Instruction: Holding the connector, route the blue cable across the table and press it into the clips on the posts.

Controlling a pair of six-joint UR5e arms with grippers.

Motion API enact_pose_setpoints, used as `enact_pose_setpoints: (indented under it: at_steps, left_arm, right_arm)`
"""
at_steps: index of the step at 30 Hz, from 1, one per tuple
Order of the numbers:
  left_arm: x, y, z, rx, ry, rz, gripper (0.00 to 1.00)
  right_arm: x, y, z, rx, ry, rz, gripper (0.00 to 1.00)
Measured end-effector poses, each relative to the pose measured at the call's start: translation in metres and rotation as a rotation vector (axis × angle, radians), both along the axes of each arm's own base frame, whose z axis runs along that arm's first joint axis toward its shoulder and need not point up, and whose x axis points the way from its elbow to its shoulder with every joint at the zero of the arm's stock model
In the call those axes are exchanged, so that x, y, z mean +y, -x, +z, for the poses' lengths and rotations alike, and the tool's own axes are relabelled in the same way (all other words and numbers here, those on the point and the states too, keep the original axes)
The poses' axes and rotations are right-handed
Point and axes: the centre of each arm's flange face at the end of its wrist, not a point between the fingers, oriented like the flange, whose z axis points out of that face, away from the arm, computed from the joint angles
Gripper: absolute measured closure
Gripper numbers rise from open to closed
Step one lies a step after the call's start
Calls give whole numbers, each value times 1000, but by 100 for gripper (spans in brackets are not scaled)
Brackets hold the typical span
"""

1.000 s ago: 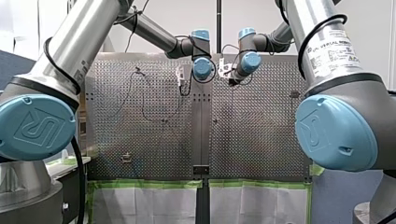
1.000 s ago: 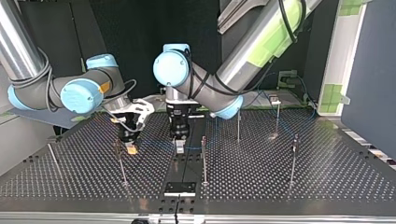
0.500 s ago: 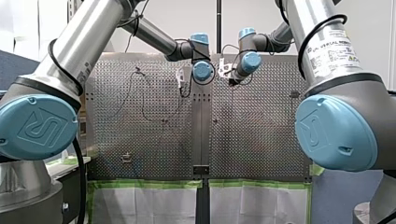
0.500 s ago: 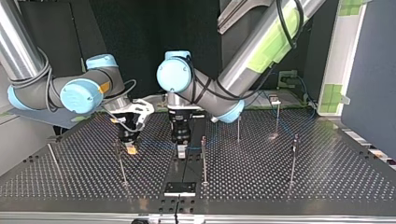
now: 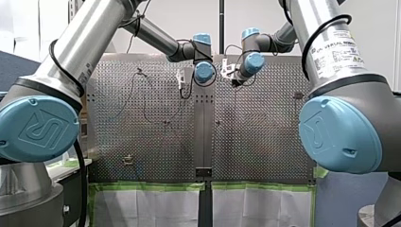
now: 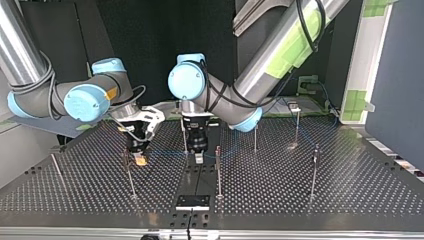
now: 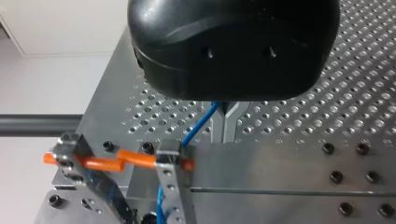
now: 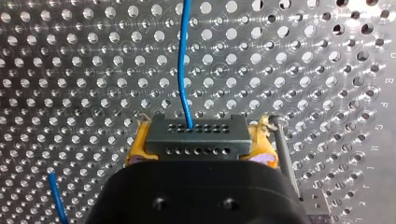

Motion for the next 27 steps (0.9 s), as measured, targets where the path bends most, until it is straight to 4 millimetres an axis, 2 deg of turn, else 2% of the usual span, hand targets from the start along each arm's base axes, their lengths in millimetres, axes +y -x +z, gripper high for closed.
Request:
enact_pose_setpoints:
  at_steps: [10, 20, 27]
  left_arm:
    - [-5, 10, -8, 22, -22, -4, 100]
    - [-2, 23, -45, 51, -36, -10, 100]
    - [-3, 34, -69, 52, -38, -24, 100]
  right_arm:
    - [-1, 5, -2, 3, -16, -7, 99]
    - [15, 17, -6, 27, -57, -15, 99]
    - [28, 25, -16, 47, -77, -19, 99]
